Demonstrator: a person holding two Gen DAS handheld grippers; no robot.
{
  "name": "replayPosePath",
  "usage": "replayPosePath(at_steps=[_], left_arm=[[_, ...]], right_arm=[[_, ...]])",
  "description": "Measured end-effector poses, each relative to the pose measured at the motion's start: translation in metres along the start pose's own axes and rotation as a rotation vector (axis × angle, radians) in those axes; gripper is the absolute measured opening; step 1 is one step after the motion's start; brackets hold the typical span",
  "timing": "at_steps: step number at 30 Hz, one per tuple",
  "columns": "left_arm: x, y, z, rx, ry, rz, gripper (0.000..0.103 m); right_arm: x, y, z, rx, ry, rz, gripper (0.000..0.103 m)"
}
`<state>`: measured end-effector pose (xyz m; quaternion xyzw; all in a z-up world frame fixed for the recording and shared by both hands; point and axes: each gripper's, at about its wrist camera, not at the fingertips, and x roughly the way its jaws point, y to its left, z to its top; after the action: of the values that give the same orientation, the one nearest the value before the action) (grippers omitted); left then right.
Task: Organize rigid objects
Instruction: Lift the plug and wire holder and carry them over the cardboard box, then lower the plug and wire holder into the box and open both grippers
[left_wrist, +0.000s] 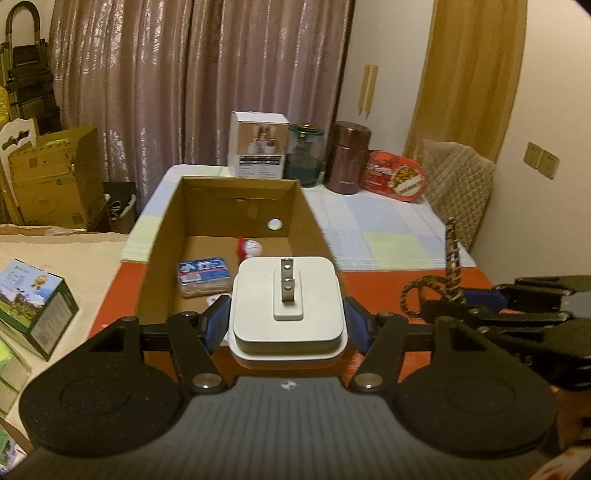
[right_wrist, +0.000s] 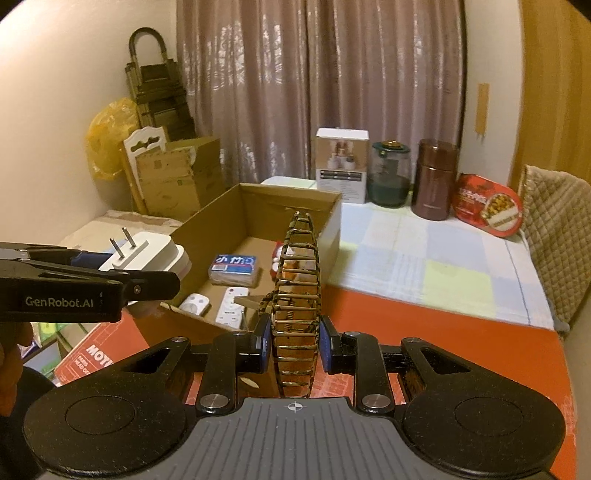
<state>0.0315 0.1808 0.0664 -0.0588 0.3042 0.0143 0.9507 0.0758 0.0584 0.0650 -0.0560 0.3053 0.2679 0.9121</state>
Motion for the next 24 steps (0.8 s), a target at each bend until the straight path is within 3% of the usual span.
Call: replayPosePath(at_steps=[12,24], left_arm=[[0.048,0.053,0.035,-0.011,0.005,0.060,0.060],[0.110,0.065,0.045,0.047,0.042,0.066,0.060]], right_arm=[[0.061,-0.001,0.036,-0.018,0.023,0.047,0.022],[0.119,0.004,0.050,-0.048,0.060,0.066,0.022]])
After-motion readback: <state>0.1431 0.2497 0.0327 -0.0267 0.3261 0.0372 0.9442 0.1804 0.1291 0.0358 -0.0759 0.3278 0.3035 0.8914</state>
